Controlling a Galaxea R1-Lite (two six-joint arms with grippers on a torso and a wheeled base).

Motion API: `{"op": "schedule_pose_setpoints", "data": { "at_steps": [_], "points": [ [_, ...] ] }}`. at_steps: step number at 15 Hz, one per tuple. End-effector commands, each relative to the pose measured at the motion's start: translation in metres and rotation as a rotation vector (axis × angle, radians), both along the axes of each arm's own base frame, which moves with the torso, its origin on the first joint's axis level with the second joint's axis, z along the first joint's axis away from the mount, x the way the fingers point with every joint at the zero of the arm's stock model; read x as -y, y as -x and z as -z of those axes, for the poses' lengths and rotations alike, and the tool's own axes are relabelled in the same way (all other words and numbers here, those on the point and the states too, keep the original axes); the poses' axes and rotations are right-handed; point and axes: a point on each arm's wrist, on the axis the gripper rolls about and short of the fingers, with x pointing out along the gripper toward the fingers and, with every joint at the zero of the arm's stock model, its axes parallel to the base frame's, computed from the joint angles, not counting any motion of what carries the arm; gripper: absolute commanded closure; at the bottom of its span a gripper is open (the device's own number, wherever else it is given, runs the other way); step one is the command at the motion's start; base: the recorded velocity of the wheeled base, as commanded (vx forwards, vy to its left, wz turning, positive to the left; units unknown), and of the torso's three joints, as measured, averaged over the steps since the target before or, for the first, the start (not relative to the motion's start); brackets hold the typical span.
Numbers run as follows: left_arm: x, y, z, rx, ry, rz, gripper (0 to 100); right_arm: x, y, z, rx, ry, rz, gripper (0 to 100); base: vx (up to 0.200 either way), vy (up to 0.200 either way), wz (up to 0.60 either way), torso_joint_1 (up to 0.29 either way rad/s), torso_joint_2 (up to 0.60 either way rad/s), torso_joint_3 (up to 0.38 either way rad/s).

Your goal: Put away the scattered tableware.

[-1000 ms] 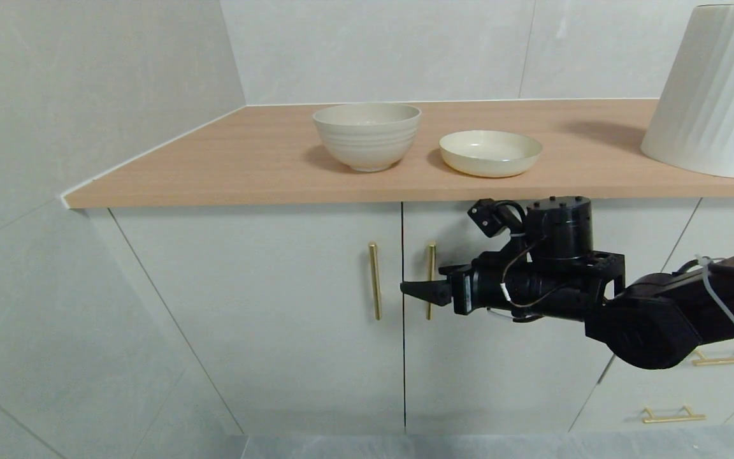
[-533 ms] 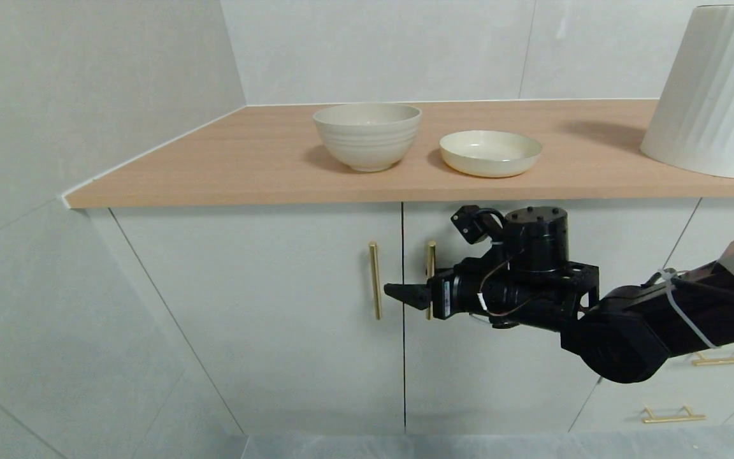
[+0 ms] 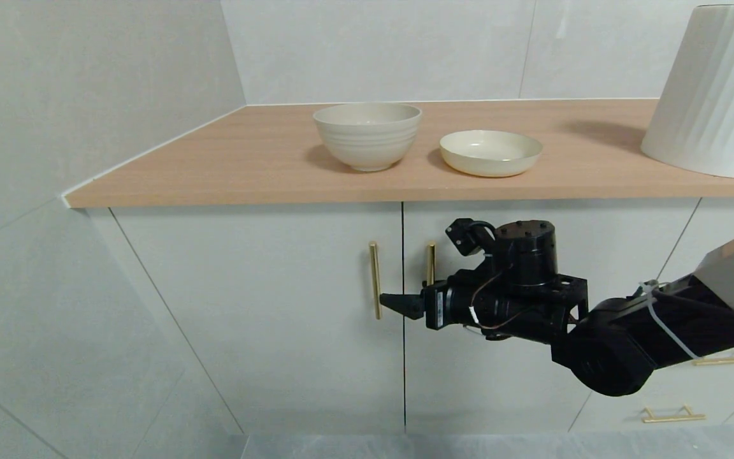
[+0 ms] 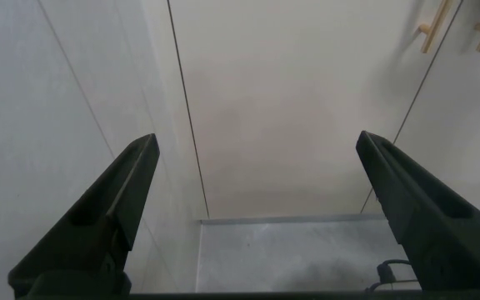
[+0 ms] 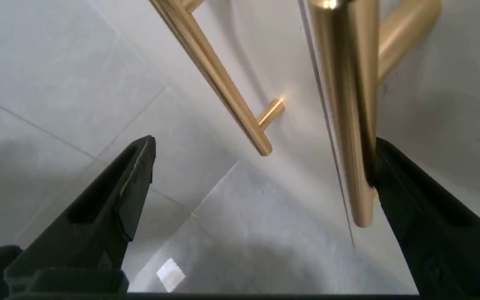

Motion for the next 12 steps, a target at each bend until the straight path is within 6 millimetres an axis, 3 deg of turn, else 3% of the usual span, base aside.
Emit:
{"op": "schedule_pose_setpoints", "data": {
  "at_steps": [1, 6, 12],
  "points": [
    [0.000, 0.000, 0.000, 0.000, 0.000, -0.001, 0, -0.003, 0.007, -0.002, -0.001, -0.018, -0.016, 0, 0.000, 0.000, 0.00, 0.000, 0.00, 0.000],
    [0.000, 0.000, 0.000, 0.000, 0.000, 0.001, 0, -0.004, 0.030, -0.012, 0.014, -0.066, -0.052, 0, 0.000, 0.000, 0.00, 0.000, 0.00, 0.000],
    [0.000, 0.000, 0.000, 0.000, 0.000, 0.001, 0, 0.023, 0.065, -0.027, 0.010, -0.073, -0.078, 0, 0.000, 0.000, 0.00, 0.000, 0.00, 0.000]
  ]
}}
